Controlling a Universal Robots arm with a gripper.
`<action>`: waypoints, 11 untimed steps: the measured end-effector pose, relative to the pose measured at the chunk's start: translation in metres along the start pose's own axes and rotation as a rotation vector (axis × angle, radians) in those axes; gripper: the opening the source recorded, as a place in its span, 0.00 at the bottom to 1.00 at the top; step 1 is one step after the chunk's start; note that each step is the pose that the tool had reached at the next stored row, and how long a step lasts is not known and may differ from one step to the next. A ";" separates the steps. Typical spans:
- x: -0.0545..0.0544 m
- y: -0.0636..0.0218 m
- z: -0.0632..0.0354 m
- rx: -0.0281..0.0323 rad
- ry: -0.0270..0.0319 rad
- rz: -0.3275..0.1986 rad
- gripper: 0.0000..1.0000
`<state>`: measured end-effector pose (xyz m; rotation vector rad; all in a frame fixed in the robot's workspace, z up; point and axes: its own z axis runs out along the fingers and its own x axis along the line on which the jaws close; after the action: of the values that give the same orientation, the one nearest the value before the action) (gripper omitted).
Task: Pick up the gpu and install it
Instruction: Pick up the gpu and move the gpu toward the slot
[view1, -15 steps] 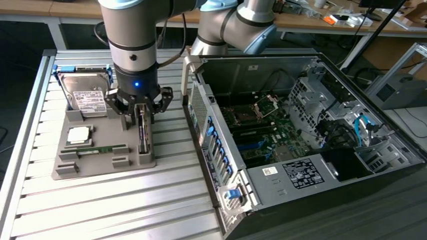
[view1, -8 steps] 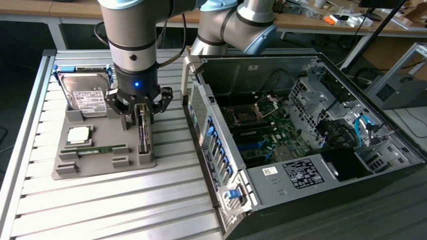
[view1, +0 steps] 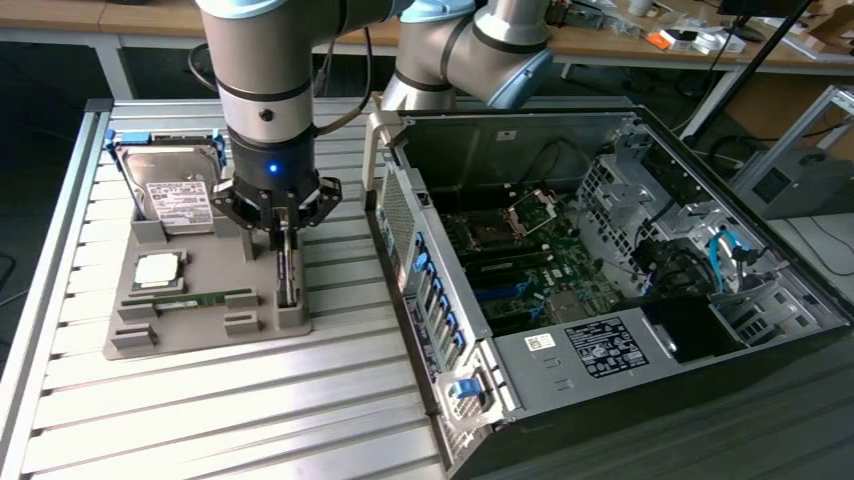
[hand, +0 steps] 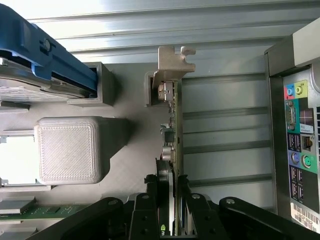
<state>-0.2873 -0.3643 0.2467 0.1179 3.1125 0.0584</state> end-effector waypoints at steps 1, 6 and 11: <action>0.000 0.0000 0.0000 0.0000 0.0000 0.000 0.27; 0.000 0.0000 0.0000 -0.0002 -0.0003 0.000 0.27; 0.000 0.0001 -0.0017 0.0001 0.0000 0.000 0.27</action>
<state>-0.2873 -0.3643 0.2483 0.1180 3.1125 0.0583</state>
